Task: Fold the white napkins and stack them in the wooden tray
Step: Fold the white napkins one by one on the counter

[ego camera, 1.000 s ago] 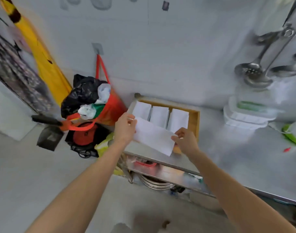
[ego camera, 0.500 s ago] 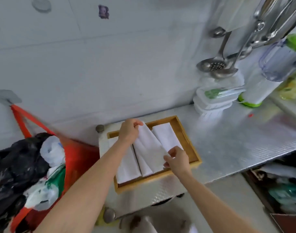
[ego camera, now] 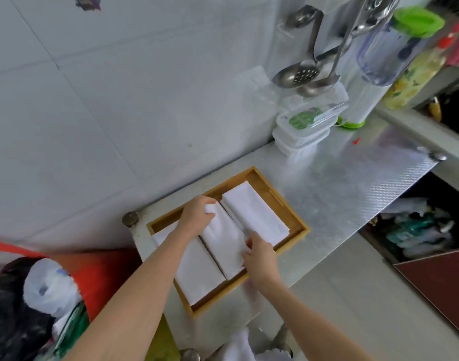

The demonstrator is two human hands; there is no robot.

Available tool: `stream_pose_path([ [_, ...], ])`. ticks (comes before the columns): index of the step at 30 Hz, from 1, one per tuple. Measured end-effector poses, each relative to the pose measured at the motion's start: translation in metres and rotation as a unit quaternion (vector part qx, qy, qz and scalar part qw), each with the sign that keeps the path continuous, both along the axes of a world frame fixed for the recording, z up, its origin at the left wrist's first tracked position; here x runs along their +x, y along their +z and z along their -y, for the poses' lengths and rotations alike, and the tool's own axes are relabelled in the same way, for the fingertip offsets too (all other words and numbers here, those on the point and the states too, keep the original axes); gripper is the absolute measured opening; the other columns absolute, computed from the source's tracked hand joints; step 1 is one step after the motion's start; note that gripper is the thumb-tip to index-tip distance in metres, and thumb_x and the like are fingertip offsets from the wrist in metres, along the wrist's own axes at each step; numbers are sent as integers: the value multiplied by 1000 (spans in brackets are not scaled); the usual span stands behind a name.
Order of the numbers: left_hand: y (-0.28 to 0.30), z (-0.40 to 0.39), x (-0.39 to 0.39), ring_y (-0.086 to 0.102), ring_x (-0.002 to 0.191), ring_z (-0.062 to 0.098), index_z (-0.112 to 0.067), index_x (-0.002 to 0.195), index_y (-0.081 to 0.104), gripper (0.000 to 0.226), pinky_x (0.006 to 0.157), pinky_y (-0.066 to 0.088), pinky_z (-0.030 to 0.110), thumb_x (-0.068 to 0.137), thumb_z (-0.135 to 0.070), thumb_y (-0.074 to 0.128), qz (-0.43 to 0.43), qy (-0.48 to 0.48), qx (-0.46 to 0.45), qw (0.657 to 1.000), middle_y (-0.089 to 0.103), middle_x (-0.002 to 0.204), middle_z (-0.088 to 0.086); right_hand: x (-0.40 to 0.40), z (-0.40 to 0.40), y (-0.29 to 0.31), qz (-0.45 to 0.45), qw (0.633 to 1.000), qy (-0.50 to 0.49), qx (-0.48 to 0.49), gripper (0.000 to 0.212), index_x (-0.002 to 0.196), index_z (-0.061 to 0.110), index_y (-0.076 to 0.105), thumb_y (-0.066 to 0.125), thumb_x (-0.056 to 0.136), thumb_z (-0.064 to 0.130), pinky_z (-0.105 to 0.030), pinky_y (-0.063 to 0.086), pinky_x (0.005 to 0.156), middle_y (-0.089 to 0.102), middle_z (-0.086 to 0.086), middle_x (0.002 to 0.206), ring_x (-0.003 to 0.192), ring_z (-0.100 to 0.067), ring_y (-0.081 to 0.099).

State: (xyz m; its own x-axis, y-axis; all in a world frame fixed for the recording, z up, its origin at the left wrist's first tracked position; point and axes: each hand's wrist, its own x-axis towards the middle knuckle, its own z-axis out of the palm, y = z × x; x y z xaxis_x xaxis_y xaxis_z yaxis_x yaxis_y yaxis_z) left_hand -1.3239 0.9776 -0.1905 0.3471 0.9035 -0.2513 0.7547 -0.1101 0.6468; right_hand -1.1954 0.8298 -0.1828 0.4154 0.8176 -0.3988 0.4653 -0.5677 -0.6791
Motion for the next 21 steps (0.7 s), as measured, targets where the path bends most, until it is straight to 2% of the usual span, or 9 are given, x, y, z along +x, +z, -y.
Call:
stream_pose_path([
  [2,-4,2,-2,51,122,16,-18,127,59,40,97,36,21,88,-11,65,11,-19,8,1000,55,131,-1,-1,-1,-3,26,1000,13,-1,26,103,23,51,44,89,2,-14,35,54,52,11,81,70,-5,50],
  [5,-8,5,-2,50,123,15,-18,129,58,41,98,35,21,89,-11,64,12,-36,29,999,55,132,-2,0,-1,-5,42,999,20,-7,30,114,23,50,43,92,3,-17,44,62,55,9,90,79,-8,56],
  [9,-6,4,-4,53,121,15,-18,128,59,37,95,36,20,91,-13,62,4,-27,50,998,57,130,-1,2,0,-5,1,1000,-2,13,24,110,23,52,44,94,7,-15,47,55,56,10,84,72,-7,58],
  [11,-3,4,-5,52,122,16,-19,129,58,39,97,38,22,91,-15,62,-3,-24,60,998,57,131,-1,3,1,-5,7,1000,-2,27,17,107,22,51,45,96,10,-20,51,57,56,8,82,70,-8,58],
  [13,-1,6,-6,46,128,18,-18,136,51,46,103,36,27,91,-21,63,-41,-44,55,997,51,138,0,5,1,-6,43,998,17,30,15,107,22,50,43,97,12,-23,52,59,57,6,84,70,-8,56],
  [17,4,13,0,34,138,21,-18,145,36,65,113,30,35,89,-34,65,-150,-94,37,984,38,150,2,13,5,-3,129,986,103,25,26,121,20,43,42,97,10,-22,43,60,57,2,97,76,-13,54],
  [21,42,18,26,40,132,25,-12,142,40,56,111,34,37,93,-31,60,-122,-53,75,988,43,144,8,47,12,21,170,975,135,41,13,108,18,46,47,97,25,-31,50,57,60,0,92,71,-19,59],
])
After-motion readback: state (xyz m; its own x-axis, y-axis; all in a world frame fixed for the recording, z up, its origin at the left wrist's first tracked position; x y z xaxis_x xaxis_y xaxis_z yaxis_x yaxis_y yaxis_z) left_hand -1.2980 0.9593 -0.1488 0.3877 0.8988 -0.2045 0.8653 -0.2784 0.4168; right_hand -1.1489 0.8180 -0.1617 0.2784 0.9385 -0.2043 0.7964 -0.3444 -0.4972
